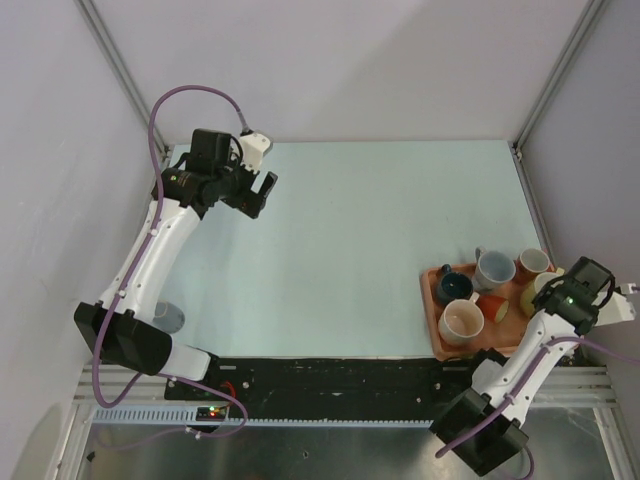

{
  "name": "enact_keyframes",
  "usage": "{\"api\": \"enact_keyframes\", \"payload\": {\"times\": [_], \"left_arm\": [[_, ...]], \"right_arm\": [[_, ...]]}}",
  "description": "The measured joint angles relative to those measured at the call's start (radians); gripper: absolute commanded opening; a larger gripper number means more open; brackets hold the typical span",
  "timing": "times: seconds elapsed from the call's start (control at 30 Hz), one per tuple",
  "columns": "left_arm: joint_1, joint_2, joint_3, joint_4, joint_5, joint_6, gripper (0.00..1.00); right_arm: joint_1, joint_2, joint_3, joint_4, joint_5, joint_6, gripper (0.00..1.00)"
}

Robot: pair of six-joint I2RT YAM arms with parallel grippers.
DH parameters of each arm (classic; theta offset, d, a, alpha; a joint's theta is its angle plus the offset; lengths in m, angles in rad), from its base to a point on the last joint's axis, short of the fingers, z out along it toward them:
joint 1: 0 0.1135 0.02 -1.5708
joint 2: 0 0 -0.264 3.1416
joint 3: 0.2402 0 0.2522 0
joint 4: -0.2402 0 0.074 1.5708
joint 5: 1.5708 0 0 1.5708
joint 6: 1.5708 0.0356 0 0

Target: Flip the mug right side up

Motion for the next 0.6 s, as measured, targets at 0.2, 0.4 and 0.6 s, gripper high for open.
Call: {"api": "enact_keyframes", "payload": {"times": [0.2,0.4,0.6], "left_arm": [[0.0,0.0,0.0,0.0,0.0,0.0,0.98],[0.0,0.0,0.0,0.0,-0.001,0.0,0.98],[0.0,0.0,0.0,0.0,-0.008,0.007,0.98]], "right_arm": [[-0.071,0.064,0.002,0.04,0.011,0.021,0.0],[-0.121,0.136,0.002,0.106,0.019,0.026,0.0],[-0.184,0.233,0.002,0.179,-0.012,0.024,0.0]]}}
